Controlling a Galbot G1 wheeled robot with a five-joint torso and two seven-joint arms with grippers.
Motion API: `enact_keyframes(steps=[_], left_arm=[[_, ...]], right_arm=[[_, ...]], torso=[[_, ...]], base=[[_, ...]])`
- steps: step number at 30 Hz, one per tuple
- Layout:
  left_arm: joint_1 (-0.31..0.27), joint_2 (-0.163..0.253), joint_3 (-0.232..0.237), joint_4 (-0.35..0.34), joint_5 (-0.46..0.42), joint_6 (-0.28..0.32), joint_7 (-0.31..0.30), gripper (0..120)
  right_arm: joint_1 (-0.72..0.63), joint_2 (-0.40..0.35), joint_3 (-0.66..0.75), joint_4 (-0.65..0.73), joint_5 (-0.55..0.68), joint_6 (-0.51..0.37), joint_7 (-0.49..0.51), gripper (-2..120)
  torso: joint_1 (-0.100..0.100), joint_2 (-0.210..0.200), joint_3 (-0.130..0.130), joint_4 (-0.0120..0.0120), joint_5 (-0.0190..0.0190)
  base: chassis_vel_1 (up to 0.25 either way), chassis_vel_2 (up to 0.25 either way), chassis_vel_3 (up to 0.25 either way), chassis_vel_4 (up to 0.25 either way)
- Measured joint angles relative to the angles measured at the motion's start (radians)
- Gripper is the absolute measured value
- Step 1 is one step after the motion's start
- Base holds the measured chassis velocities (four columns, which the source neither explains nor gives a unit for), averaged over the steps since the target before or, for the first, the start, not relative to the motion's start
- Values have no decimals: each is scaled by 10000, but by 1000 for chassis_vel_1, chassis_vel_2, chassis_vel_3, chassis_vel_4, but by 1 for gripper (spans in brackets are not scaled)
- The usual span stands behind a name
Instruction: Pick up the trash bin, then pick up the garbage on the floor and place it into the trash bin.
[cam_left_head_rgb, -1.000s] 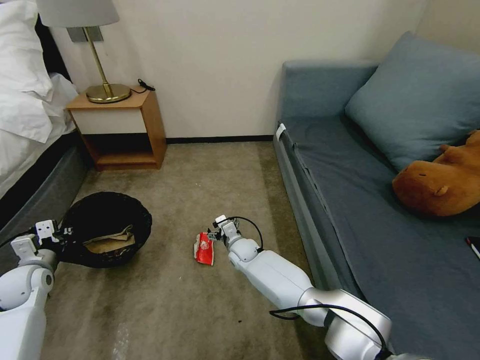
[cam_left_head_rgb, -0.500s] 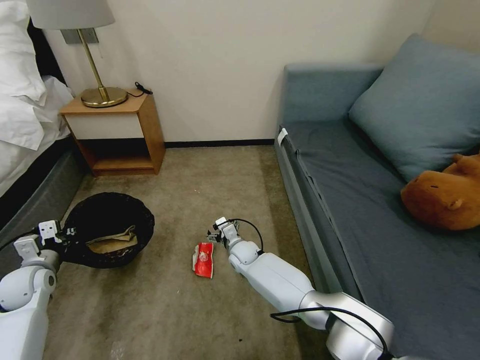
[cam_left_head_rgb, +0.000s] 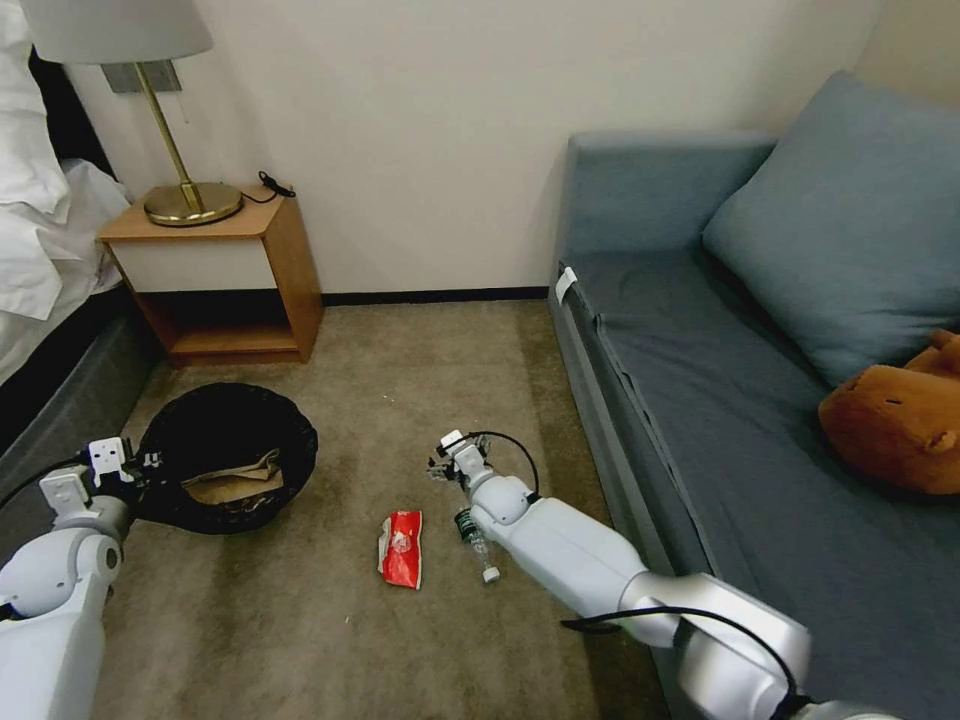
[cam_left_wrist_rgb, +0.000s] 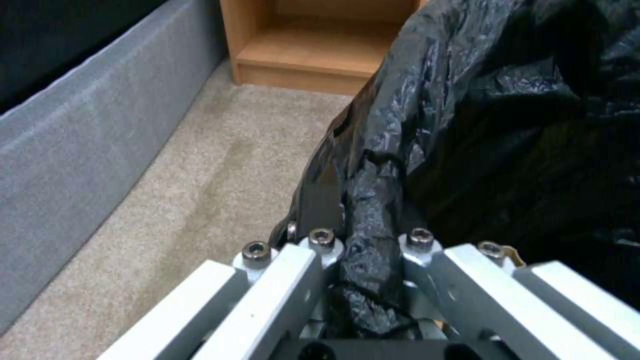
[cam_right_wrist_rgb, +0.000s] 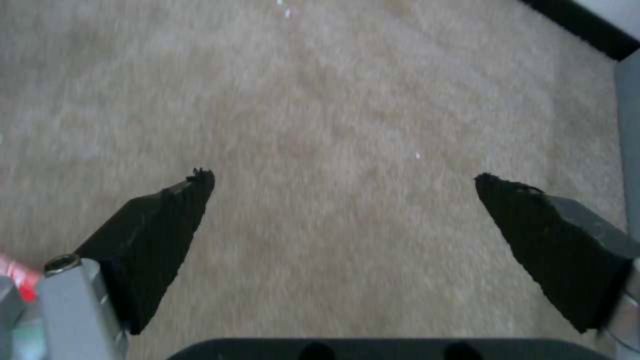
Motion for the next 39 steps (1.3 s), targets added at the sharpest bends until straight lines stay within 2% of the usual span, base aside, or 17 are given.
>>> enact_keyframes(steps=[3, 12, 21, 39], left_arm=[[65, 115, 24, 48, 8, -51, 50, 3], [151, 222, 14, 87, 8, -106, 113, 3], [32, 134, 166, 151, 130, -152, 143, 3], [-101, 1, 283, 117, 233, -89, 132, 3]], right_arm=[[518, -466, -783, 995, 1094, -1204, 86, 100], [785, -809, -1628, 2133, 2764, -2760, 678, 100], [182, -940, -1602, 2399, 3271, -3490, 1306, 100], [-817, -748, -1109, 1786, 2938, -3380, 1334, 100]], torso=[[0, 0, 0, 4, 0], [-1, 0, -1, 3, -1], [-1, 0, 0, 0, 0], [-1, 0, -1, 1, -1]], base=[[0, 0, 0, 0], [0, 0, 0, 0], [0, 0, 0, 0], [0, 0, 0, 0]])
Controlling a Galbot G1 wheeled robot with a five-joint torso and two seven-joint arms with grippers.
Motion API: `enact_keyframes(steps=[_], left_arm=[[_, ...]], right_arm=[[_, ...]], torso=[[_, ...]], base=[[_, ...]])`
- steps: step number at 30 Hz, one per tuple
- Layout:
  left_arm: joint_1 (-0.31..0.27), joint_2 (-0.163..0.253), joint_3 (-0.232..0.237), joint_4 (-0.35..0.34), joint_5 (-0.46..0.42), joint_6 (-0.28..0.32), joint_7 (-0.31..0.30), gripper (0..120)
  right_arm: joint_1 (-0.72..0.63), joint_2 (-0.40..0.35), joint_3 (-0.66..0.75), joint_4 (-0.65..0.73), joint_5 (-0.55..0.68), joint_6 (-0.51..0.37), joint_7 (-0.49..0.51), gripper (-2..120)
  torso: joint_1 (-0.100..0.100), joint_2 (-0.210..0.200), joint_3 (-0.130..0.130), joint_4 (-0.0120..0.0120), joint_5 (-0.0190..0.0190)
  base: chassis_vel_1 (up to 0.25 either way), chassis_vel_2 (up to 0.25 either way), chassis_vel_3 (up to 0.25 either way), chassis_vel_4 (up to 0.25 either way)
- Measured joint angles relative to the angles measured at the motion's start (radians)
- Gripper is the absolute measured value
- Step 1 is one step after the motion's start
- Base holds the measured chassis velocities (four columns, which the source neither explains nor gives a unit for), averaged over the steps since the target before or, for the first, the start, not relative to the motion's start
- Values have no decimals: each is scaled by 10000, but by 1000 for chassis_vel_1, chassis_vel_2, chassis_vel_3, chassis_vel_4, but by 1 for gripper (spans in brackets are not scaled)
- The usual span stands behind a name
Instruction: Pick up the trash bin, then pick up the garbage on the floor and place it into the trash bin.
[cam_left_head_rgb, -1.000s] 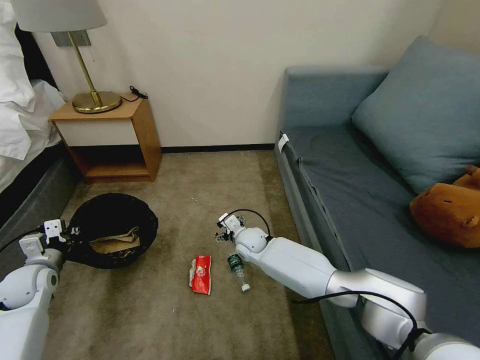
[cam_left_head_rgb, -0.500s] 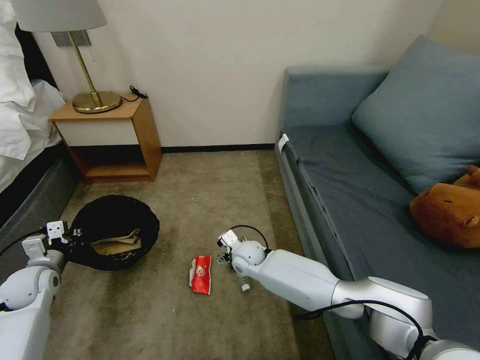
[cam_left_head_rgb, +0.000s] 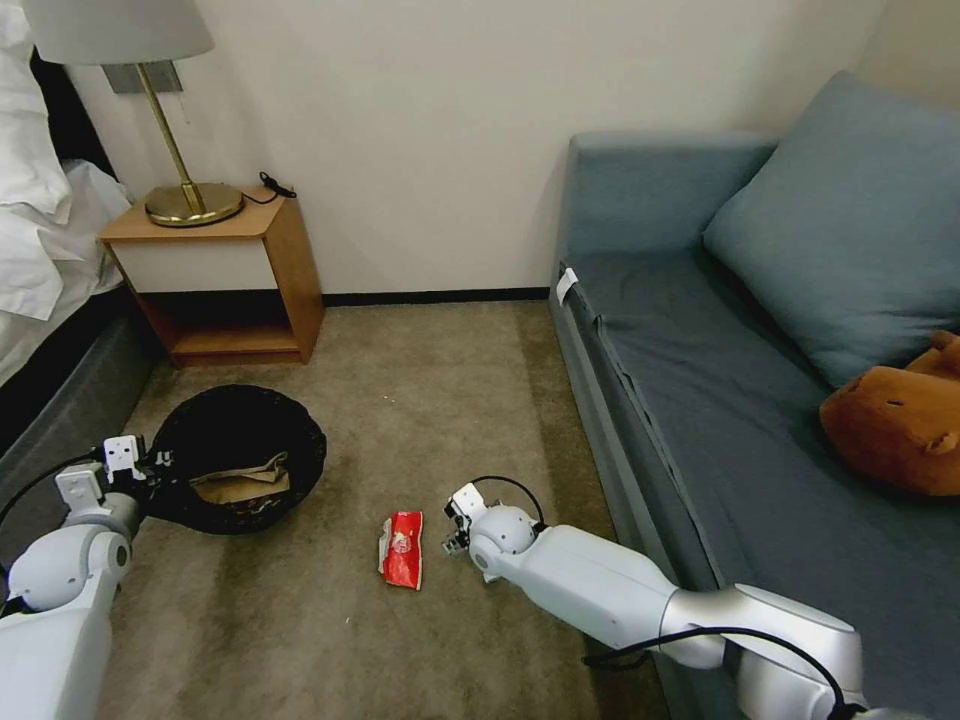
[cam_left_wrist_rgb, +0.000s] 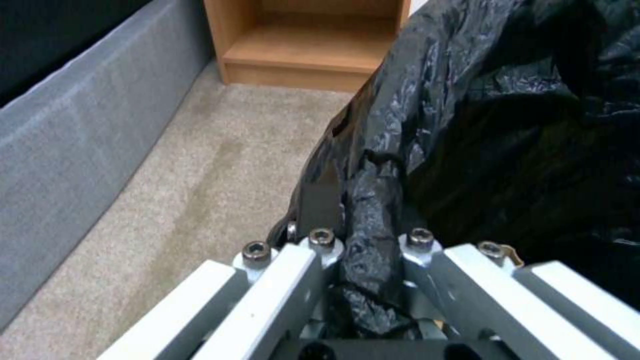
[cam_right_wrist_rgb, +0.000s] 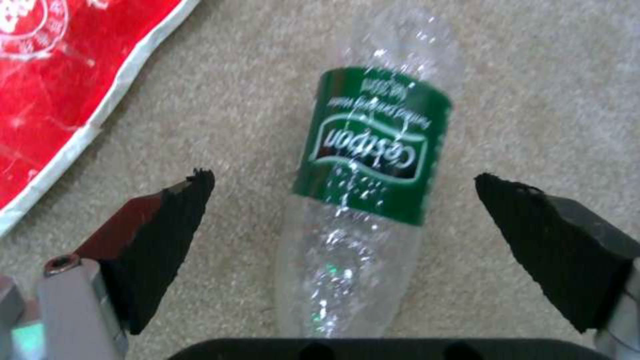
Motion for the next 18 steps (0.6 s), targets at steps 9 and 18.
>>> enact_keyframes(steps=[9, 18], left_arm=[[68, -105, -38, -63, 53, 0, -8, 3], [73, -101, -10, -78, 71, 1, -10, 3]], right_arm=[[-188, 73, 129, -76, 2, 80, -194, 81], [-399, 18, 342, 5, -54, 107, -321, 51]], torso=[[0, 0, 0, 0, 0], [1, 0, 0, 0, 0]], base=[[0, 0, 0, 0], [0, 0, 0, 0]])
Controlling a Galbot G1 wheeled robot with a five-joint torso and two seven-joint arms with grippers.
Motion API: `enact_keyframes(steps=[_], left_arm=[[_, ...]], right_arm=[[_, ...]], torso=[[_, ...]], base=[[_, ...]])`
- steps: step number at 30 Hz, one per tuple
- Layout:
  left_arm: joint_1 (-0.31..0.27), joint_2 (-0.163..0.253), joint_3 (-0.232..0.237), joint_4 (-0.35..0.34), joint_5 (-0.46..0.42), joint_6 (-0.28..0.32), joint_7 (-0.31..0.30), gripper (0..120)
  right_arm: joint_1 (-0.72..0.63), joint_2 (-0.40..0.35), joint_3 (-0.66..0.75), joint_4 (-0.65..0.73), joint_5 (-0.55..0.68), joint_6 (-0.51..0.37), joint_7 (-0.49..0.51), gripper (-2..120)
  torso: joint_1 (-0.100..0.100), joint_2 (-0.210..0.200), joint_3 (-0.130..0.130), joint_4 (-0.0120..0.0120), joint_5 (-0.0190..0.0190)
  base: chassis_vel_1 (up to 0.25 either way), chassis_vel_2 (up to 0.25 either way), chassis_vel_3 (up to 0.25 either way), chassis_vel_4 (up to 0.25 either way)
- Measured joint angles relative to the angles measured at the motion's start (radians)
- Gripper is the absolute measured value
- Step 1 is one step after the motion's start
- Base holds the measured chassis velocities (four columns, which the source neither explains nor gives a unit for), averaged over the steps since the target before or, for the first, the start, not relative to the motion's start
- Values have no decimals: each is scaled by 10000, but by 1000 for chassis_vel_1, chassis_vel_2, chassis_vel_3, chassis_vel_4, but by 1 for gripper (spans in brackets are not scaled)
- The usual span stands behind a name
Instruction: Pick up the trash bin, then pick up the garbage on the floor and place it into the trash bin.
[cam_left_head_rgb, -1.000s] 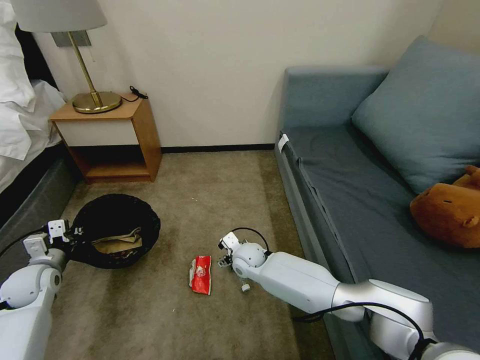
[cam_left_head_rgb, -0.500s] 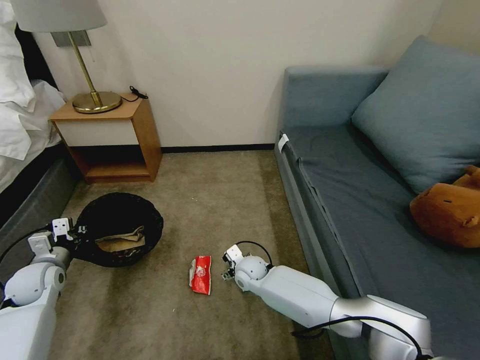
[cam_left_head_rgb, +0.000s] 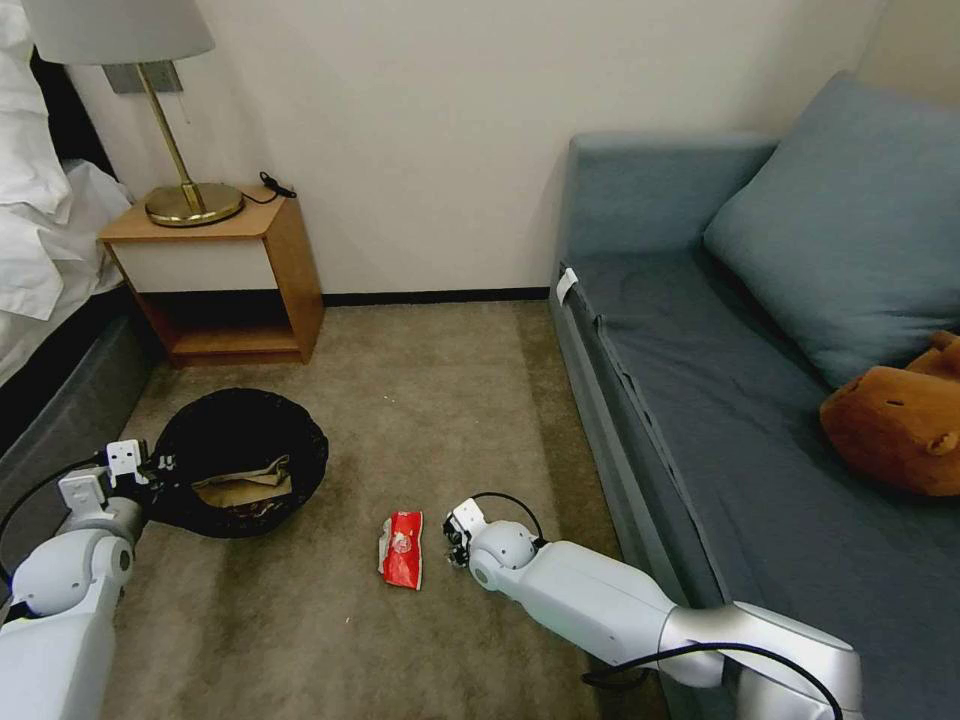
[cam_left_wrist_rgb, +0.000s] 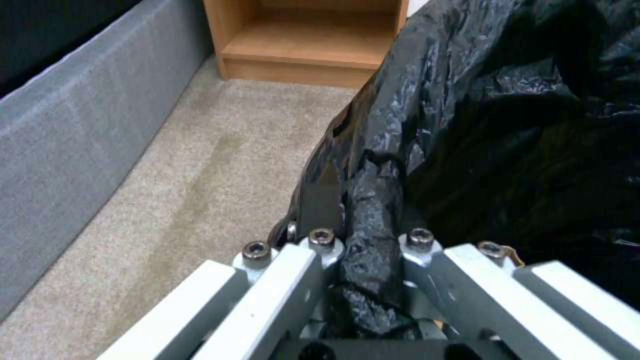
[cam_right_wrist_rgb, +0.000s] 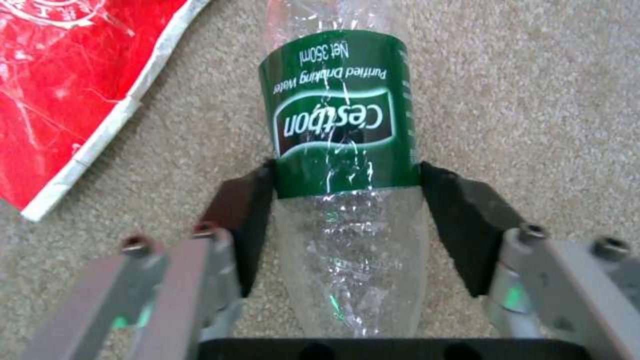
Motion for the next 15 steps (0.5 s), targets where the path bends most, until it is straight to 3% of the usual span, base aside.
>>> enact_keyframes(steps=[9, 15], left_arm=[[-11, -4, 70, -28, 13, 3, 18, 3], [0, 20, 80, -5, 3, -7, 44, 3]], right_arm=[[136, 34, 232, -54, -150, 198, -85, 20], [407, 34, 293, -105, -160, 345, -192, 11]], torso=[[0, 0, 0, 0, 0], [0, 0, 0, 0, 0]], base=[[0, 0, 0, 0], [0, 0, 0, 0]])
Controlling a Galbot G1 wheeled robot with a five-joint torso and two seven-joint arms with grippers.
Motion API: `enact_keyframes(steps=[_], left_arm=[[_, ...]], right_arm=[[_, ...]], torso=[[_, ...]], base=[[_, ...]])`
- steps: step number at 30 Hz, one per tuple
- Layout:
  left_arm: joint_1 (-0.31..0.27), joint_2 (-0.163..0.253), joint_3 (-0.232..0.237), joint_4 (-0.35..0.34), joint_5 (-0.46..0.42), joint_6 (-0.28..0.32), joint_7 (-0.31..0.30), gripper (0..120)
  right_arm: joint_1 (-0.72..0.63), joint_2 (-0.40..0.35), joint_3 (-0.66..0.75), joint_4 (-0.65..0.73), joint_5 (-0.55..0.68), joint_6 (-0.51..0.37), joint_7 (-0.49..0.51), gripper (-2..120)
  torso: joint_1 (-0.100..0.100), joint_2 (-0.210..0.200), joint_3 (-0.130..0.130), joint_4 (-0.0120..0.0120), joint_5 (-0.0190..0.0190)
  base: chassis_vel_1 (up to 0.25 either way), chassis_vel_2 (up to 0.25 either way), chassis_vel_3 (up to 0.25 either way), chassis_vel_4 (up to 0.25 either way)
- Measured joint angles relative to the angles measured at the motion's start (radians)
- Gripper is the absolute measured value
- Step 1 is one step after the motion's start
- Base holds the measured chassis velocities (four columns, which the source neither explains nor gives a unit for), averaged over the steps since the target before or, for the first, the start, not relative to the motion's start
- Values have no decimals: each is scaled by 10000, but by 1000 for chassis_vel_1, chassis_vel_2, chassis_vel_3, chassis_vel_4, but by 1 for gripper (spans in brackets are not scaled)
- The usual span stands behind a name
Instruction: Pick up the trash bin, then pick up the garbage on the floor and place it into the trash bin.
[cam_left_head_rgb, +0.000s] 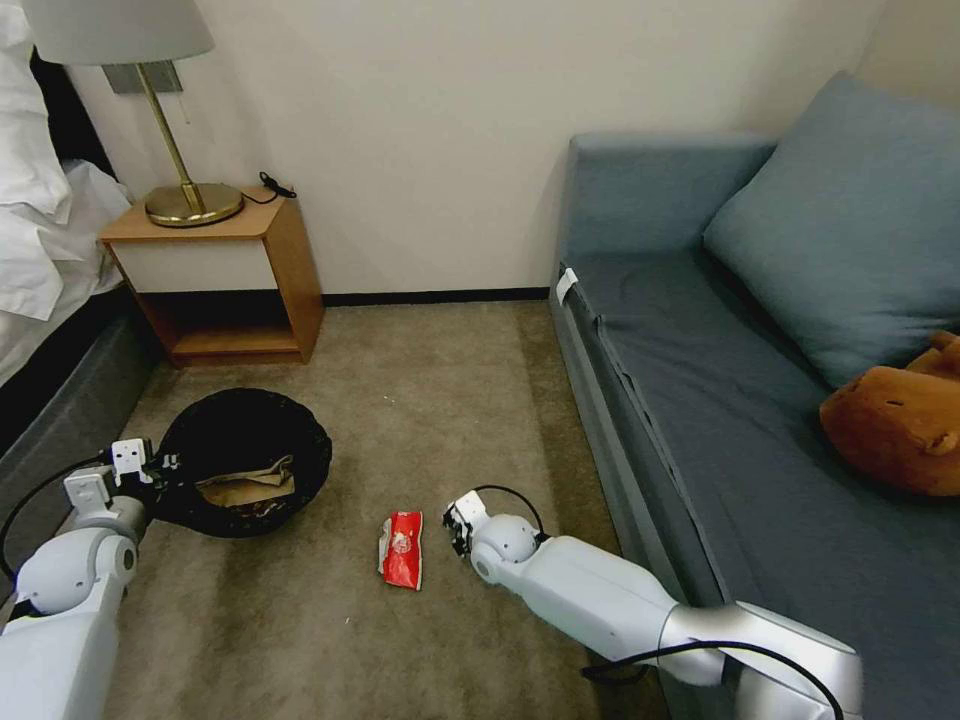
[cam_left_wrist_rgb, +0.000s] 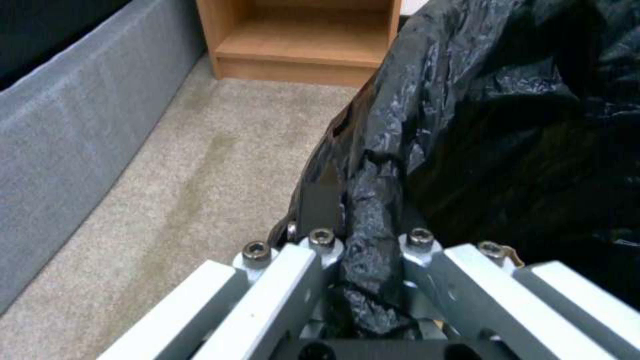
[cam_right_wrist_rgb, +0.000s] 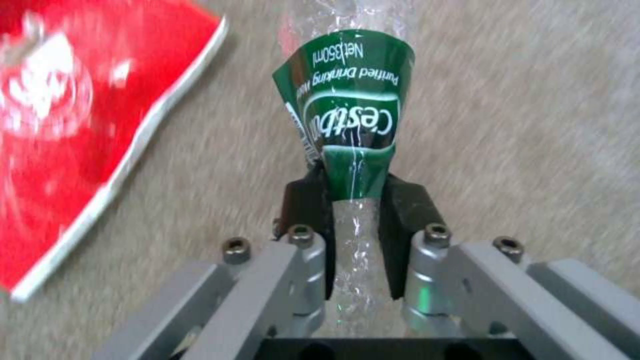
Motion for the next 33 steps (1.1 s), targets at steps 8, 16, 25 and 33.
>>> enact_keyframes(steps=[8, 16, 25, 33], left_arm=[[-53, 5, 72, 30, -30, -35, 39, 3], [-96, 17, 161, 91, -40, -64, 45, 3], [-223, -12, 286, 166, -71, -72, 46, 3], [-245, -77, 338, 234, -39, -88, 47, 3]], right_arm=[[906, 32, -9, 291, -44, 961, -345, 11], [1909, 202, -256, 1396, 298, 1490, -392, 11], [2626, 807, -794, 2437, 986, 1916, -228, 11], [2818, 1530, -1260, 2317, 1253, 2675, -400, 11]], torso=[[0, 0, 0, -1, 0], [0, 0, 0, 1, 0], [0, 1, 0, 0, -2], [-1, 1, 0, 0, -2]], base=[[0, 0, 0, 0], [0, 0, 0, 0], [0, 0, 0, 0], [0, 0, 0, 0]])
